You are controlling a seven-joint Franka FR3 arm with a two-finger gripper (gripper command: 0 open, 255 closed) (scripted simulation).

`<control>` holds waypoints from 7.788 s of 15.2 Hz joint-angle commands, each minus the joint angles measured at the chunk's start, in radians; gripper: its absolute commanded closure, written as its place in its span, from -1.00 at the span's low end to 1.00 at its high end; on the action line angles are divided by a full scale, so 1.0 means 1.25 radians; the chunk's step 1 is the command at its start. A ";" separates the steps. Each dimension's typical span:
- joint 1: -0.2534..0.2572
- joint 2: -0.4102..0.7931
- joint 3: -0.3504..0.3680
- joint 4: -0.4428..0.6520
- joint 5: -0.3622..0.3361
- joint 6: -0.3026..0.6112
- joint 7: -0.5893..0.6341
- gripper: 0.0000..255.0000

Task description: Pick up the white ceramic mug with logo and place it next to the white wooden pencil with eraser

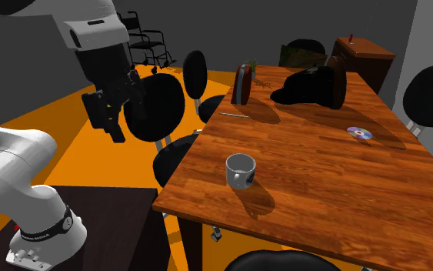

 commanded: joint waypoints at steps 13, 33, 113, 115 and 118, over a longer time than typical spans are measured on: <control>0.032 0.275 0.125 0.040 0.030 0.207 0.145 -1.00; 0.108 0.878 0.235 0.438 -0.121 0.335 0.406 -1.00; 0.492 1.217 0.308 1.175 -0.225 -0.105 0.727 1.00; 0.483 1.206 0.309 1.132 -0.224 -0.075 0.732 1.00; 0.473 1.194 0.311 1.079 -0.222 -0.035 0.738 1.00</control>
